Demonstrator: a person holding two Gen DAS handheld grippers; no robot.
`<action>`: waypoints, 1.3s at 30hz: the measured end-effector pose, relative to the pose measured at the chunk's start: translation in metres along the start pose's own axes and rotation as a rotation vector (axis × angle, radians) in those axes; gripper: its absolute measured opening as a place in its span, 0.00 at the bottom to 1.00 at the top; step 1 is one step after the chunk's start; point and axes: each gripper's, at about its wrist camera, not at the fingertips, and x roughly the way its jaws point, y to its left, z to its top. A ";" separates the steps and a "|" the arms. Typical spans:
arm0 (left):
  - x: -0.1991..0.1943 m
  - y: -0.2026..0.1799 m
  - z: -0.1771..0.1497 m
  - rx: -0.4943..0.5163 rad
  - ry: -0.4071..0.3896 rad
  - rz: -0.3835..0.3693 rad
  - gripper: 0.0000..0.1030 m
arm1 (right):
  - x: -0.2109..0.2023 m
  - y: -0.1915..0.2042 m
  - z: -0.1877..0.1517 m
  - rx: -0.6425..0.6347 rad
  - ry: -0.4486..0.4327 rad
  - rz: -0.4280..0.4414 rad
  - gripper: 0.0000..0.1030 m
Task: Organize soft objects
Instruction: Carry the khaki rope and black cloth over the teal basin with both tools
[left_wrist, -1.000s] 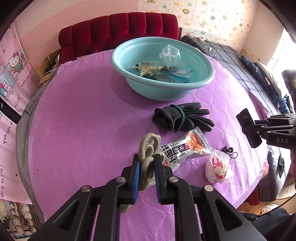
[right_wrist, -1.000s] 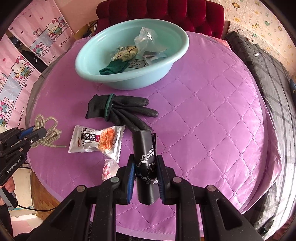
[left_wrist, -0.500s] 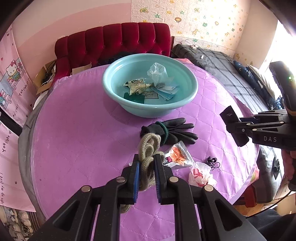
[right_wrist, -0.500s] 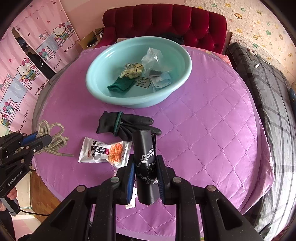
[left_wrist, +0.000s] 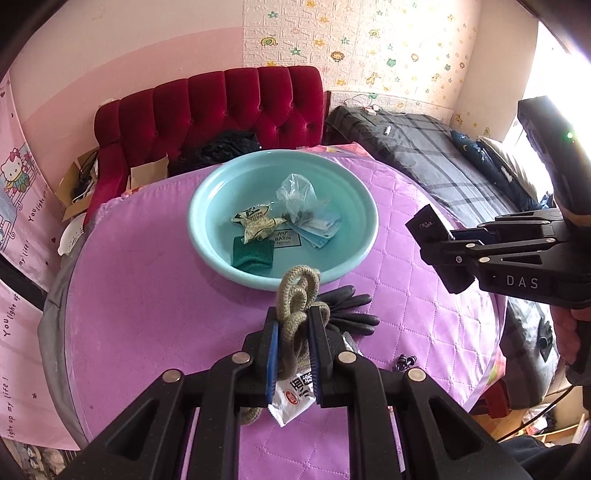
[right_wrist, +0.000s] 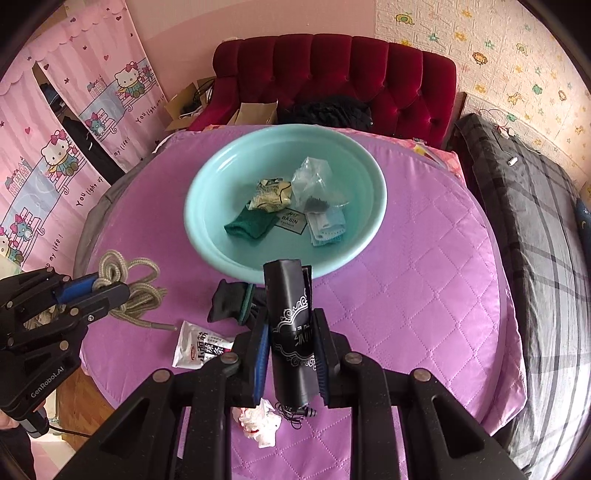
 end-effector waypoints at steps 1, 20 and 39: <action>0.001 0.001 0.004 -0.003 -0.003 -0.008 0.15 | -0.001 0.000 0.004 0.003 -0.004 0.004 0.22; 0.041 0.015 0.078 0.038 -0.016 -0.017 0.15 | 0.026 -0.002 0.089 0.010 -0.034 0.016 0.22; 0.109 0.031 0.107 0.025 0.024 -0.007 0.15 | 0.091 -0.013 0.136 0.073 0.000 0.018 0.23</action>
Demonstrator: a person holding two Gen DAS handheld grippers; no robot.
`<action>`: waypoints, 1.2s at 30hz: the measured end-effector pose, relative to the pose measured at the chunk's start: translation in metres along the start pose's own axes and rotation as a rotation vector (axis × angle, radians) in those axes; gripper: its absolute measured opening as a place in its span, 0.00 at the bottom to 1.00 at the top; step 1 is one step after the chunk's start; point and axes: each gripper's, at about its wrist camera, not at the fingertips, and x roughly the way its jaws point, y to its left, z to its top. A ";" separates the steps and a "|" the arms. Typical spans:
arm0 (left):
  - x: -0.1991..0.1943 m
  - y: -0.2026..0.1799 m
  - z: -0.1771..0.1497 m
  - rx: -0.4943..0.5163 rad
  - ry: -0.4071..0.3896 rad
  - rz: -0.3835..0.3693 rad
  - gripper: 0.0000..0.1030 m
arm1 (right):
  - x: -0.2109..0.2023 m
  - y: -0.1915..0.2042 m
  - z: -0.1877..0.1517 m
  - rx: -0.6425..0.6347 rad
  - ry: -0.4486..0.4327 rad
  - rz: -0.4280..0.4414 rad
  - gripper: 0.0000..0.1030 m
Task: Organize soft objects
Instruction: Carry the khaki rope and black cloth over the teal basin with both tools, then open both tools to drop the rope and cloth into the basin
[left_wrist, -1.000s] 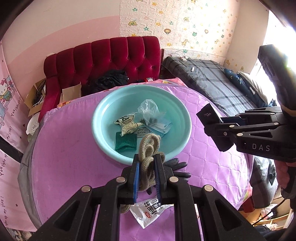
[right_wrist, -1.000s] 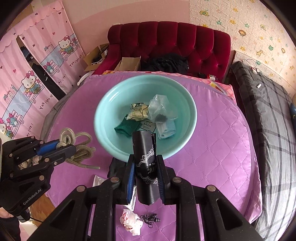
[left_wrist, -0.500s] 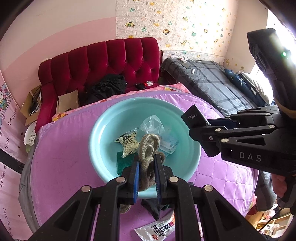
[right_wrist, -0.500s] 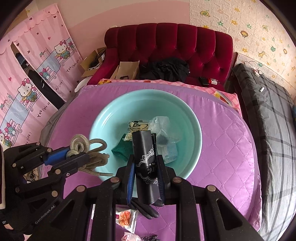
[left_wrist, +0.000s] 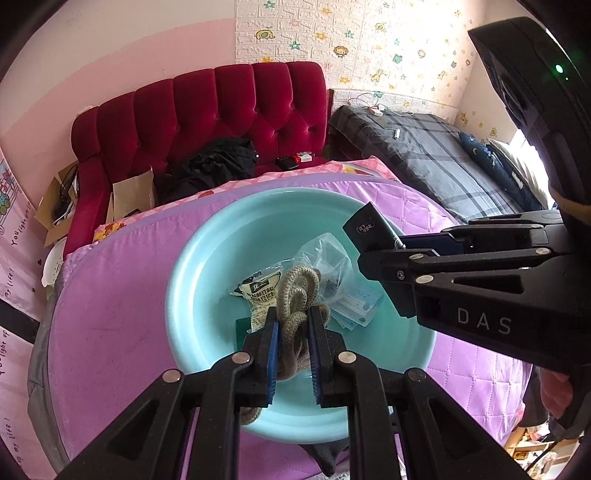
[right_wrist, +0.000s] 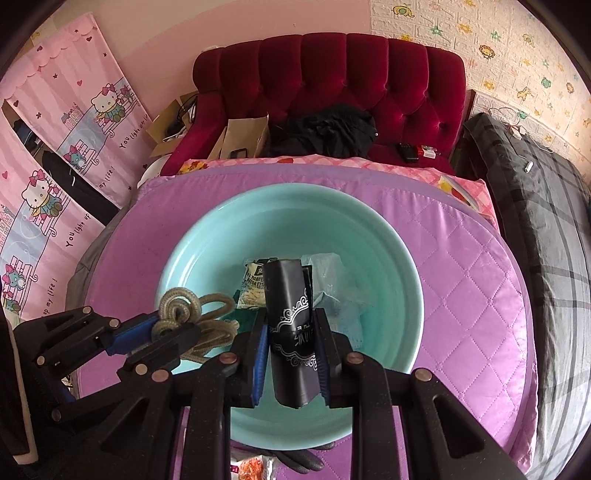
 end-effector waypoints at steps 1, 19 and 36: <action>0.004 0.002 0.000 -0.007 0.003 -0.001 0.15 | 0.004 0.000 0.001 0.002 0.001 -0.001 0.24; 0.052 0.020 -0.001 -0.045 0.028 0.024 0.15 | 0.055 -0.009 0.011 0.029 0.051 0.019 0.25; 0.040 0.012 -0.005 -0.053 0.006 0.120 1.00 | 0.034 -0.014 0.008 0.066 0.001 -0.056 1.00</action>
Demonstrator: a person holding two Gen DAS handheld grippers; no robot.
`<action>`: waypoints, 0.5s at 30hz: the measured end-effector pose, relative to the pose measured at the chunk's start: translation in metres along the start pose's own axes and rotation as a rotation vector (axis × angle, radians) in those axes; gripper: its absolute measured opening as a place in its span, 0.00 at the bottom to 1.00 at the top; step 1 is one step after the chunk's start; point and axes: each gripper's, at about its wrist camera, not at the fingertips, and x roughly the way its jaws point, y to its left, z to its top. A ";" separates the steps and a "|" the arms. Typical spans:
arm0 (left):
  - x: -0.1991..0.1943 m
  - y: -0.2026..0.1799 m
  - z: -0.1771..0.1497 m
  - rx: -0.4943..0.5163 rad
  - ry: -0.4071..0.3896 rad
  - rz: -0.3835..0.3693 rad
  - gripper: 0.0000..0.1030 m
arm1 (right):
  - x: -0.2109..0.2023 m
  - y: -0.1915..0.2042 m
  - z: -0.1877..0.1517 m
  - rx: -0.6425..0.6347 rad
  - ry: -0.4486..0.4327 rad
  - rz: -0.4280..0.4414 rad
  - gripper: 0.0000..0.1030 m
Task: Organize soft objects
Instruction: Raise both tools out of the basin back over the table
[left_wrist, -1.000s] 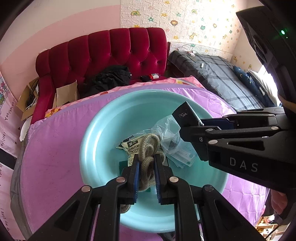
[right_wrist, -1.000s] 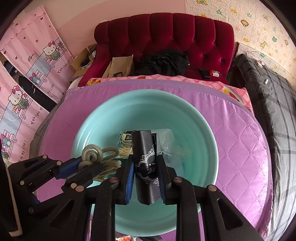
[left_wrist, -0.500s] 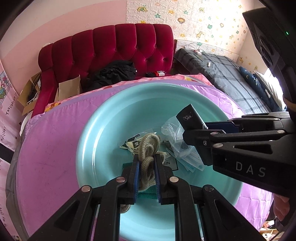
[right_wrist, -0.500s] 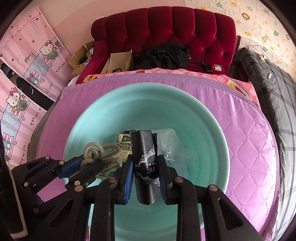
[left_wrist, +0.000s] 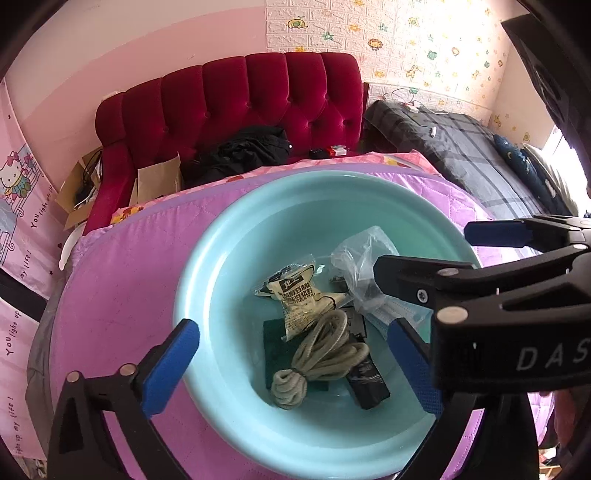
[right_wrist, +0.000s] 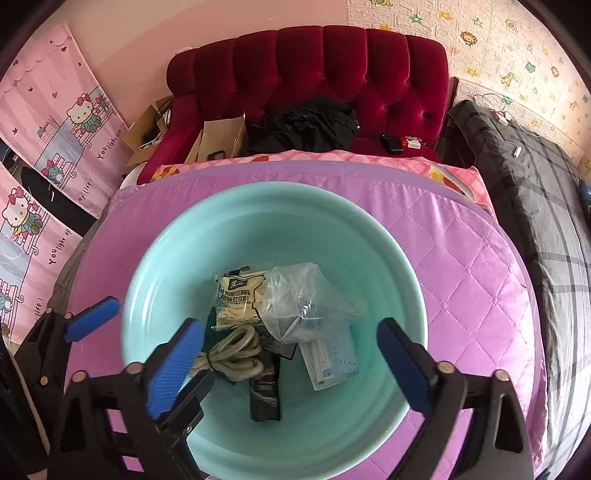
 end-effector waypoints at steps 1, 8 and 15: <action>-0.003 0.000 -0.001 0.002 -0.011 0.004 1.00 | -0.001 -0.001 -0.002 -0.002 -0.001 -0.009 1.00; -0.020 -0.001 -0.011 -0.005 -0.026 0.007 1.00 | -0.016 -0.003 -0.019 -0.017 -0.006 -0.029 1.00; -0.039 -0.003 -0.030 -0.029 -0.026 0.003 1.00 | -0.037 -0.003 -0.042 -0.015 -0.023 -0.031 1.00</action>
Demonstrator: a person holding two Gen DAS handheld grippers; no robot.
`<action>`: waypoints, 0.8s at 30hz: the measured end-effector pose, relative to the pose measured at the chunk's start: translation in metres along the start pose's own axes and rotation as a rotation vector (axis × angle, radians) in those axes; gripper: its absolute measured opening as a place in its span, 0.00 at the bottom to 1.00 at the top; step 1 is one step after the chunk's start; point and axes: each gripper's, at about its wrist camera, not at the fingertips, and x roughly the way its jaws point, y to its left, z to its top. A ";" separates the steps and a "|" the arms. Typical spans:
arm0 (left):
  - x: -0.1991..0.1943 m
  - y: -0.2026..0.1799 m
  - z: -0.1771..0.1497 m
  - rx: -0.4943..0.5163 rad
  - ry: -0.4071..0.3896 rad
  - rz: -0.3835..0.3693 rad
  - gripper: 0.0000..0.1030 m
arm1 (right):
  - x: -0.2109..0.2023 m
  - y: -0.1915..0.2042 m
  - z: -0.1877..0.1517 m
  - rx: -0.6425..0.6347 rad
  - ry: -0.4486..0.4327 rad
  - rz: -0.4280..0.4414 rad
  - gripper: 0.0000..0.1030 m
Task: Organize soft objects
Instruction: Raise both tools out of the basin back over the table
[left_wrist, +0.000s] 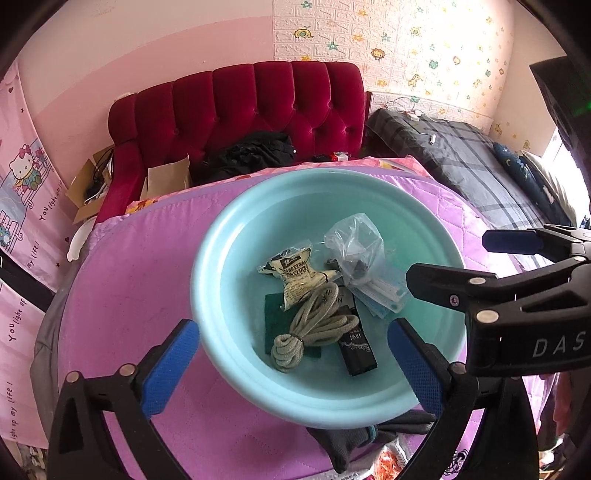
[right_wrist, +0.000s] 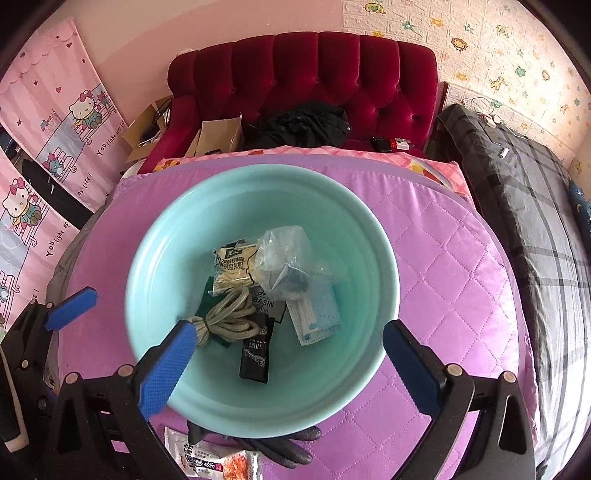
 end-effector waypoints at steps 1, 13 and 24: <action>-0.004 0.000 -0.002 0.000 -0.007 0.004 1.00 | -0.003 0.000 -0.003 -0.003 -0.003 -0.001 1.00; -0.043 -0.008 -0.036 -0.007 -0.026 0.036 1.00 | -0.037 -0.003 -0.042 0.009 -0.024 -0.011 1.00; -0.072 -0.018 -0.072 0.005 -0.032 0.031 1.00 | -0.063 -0.002 -0.084 -0.022 -0.029 -0.049 1.00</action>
